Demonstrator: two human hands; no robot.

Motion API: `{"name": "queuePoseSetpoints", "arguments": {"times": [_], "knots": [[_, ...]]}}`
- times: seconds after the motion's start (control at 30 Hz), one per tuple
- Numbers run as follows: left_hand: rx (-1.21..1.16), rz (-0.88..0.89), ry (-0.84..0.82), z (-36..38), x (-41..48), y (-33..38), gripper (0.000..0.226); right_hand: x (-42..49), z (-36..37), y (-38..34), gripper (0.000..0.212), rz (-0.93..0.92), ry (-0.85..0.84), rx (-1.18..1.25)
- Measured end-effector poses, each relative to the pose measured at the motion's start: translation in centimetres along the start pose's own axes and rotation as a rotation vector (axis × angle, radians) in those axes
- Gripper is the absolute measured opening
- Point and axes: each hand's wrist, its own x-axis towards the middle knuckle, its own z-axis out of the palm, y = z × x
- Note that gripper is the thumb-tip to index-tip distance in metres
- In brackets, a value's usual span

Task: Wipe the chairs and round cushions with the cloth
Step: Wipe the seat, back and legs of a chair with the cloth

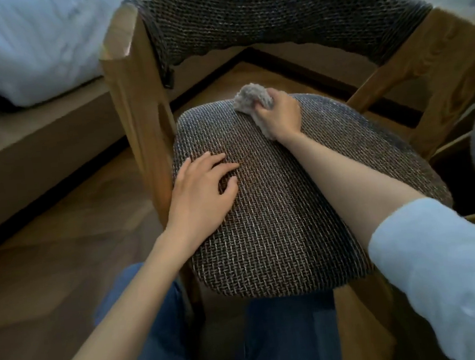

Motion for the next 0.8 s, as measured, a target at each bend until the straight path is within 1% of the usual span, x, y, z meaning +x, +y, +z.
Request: {"name": "queuePoseSetpoints", "arguments": {"times": [0.07, 0.17, 0.3, 0.37, 0.47, 0.57, 0.6, 0.67, 0.73, 0.77, 0.8], "knots": [[-0.006, -0.008, 0.020, 0.1, 0.0, 0.0, 0.035, 1.8, 1.3, -0.2, 0.018, -0.028, -0.014, -0.012], [-0.018, -0.026, 0.055, 0.3, 0.1, 0.0, 0.033, 3.8, 2.7, -0.7, 0.023, -0.024, -0.051, 0.010], [-0.031, -0.051, 0.091, 0.3, 0.1, 0.2, 0.032, 4.0, 2.8, -1.9, 0.033, -0.104, -0.168, 0.015], [-0.040, -0.050, 0.101, 0.2, -0.1, 0.3, 0.032, 2.9, 1.9, -2.3, 0.028, -0.162, -0.226, 0.040], [-0.037, -0.042, 0.097, 0.1, -0.4, 0.3, 0.033, 0.1, -0.5, -2.3, 0.016, -0.266, -0.294, 0.113], [-0.025, -0.039, 0.088, 0.1, -0.6, 0.4, 0.033, -3.4, -3.2, -1.3, 0.010, -0.274, -0.367, 0.197], [-0.019, -0.039, 0.084, 0.0, -0.6, 0.4, 0.033, -4.6, -4.1, -0.9, 0.011, -0.284, -0.369, 0.207], [-0.020, -0.041, 0.081, -0.1, -0.6, 0.6, 0.033, -7.2, -6.0, -0.1, 0.020, -0.296, -0.373, 0.235], [-0.023, -0.038, 0.089, -0.1, -0.5, 0.6, 0.031, -9.7, -7.7, 0.5, 0.037, -0.304, -0.378, 0.265], [-0.024, -0.035, 0.093, -0.1, -0.5, 0.6, 0.031, -10.9, -8.5, 0.7, 0.041, -0.302, -0.386, 0.278], [-0.025, -0.033, 0.096, -0.1, -0.5, 0.6, 0.030, -12.3, -9.2, 0.9, 0.041, -0.300, -0.391, 0.289]]}}
